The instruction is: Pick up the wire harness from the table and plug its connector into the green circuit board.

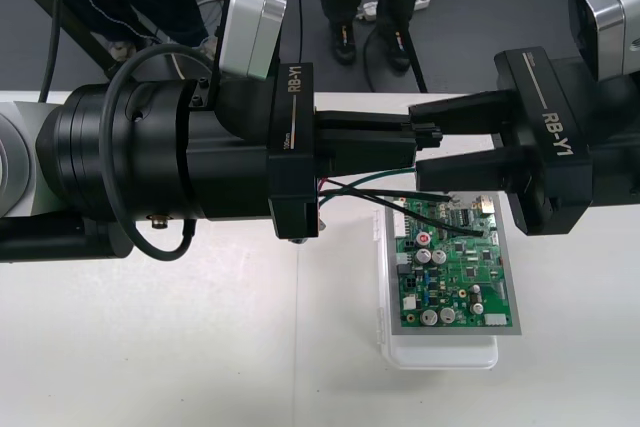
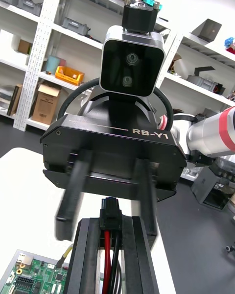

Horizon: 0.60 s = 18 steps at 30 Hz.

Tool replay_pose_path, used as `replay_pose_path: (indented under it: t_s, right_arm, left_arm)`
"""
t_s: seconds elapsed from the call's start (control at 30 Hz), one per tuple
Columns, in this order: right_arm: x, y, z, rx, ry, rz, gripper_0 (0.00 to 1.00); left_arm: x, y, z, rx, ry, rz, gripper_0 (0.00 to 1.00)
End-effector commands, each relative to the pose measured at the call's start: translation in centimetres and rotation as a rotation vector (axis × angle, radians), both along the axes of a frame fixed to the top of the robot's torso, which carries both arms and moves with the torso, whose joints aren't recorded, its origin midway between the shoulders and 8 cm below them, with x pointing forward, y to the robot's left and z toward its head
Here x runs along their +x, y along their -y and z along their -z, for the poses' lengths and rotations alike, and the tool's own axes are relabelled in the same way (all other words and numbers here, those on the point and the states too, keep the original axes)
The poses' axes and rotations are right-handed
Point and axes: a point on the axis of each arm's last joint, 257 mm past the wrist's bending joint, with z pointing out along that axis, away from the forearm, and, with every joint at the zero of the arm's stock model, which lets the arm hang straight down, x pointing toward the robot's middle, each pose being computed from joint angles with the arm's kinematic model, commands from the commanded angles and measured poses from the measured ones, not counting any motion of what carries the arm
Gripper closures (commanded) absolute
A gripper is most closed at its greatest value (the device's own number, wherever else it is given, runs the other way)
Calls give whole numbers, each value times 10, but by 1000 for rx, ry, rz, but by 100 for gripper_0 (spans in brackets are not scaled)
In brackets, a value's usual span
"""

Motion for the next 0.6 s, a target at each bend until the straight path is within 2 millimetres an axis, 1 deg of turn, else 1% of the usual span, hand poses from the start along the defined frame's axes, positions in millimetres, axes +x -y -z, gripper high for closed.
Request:
replay_pose_path:
  t_s: [0.03, 0.37, 0.6]
  right_arm:
    - [-5, 0, -13, 30, -21, -14, 0]
    - [-1, 7, -12, 31, -49, -23, 0]
    - [2, 12, -13, 27, -48, -14, 0]
  left_arm:
    - [-7, 4, -15, -21, 84, 14, 100]
    - [-5, 2, -14, -13, 89, 7, 100]
    - [3, -9, -10, -9, 79, -24, 100]
